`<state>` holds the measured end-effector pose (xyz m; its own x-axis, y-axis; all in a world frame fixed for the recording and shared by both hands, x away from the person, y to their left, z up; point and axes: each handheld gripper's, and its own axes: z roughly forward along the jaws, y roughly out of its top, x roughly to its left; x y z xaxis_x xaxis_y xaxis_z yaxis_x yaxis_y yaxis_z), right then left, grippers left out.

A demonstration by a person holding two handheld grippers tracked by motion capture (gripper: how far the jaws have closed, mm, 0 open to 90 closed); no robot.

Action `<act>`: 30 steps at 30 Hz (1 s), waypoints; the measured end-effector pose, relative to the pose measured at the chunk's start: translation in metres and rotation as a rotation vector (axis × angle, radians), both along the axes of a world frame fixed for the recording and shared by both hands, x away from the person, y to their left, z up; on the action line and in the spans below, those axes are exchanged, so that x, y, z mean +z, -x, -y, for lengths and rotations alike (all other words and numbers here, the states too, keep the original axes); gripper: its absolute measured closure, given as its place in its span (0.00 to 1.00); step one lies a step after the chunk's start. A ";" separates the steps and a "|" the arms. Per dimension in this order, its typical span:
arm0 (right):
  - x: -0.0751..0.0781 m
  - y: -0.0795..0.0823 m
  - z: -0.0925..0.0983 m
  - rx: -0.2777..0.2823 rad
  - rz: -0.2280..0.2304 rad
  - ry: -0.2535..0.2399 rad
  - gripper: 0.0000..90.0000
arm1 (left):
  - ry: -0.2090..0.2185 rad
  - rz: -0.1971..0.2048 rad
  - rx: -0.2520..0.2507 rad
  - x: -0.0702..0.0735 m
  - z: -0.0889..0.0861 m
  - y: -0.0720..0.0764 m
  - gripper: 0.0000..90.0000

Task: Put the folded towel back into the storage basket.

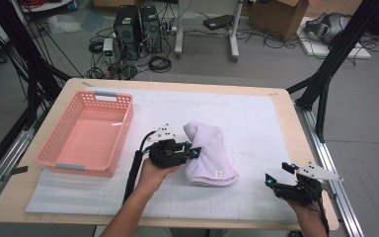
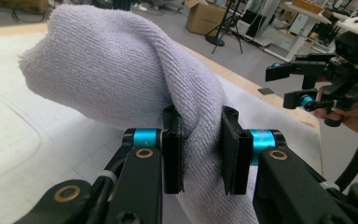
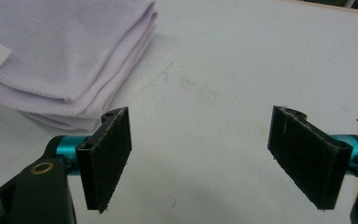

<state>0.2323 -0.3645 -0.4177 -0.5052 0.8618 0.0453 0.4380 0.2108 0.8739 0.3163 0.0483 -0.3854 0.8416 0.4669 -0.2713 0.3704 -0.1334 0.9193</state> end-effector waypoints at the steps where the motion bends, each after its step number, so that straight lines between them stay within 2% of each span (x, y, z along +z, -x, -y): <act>1: 0.000 0.000 -0.001 0.001 0.000 0.000 0.23 | 0.000 0.013 -0.003 0.002 -0.003 0.001 0.81; 7: 0.000 -0.001 -0.002 0.007 0.002 -0.001 0.23 | 0.031 0.067 -0.015 0.017 -0.021 0.005 0.82; 17: 0.001 -0.001 -0.002 0.003 0.004 -0.001 0.23 | 0.043 0.133 -0.031 0.036 -0.042 0.010 0.82; 30: 0.002 -0.003 -0.004 0.008 0.008 -0.001 0.23 | 0.080 0.194 -0.018 0.057 -0.070 0.012 0.82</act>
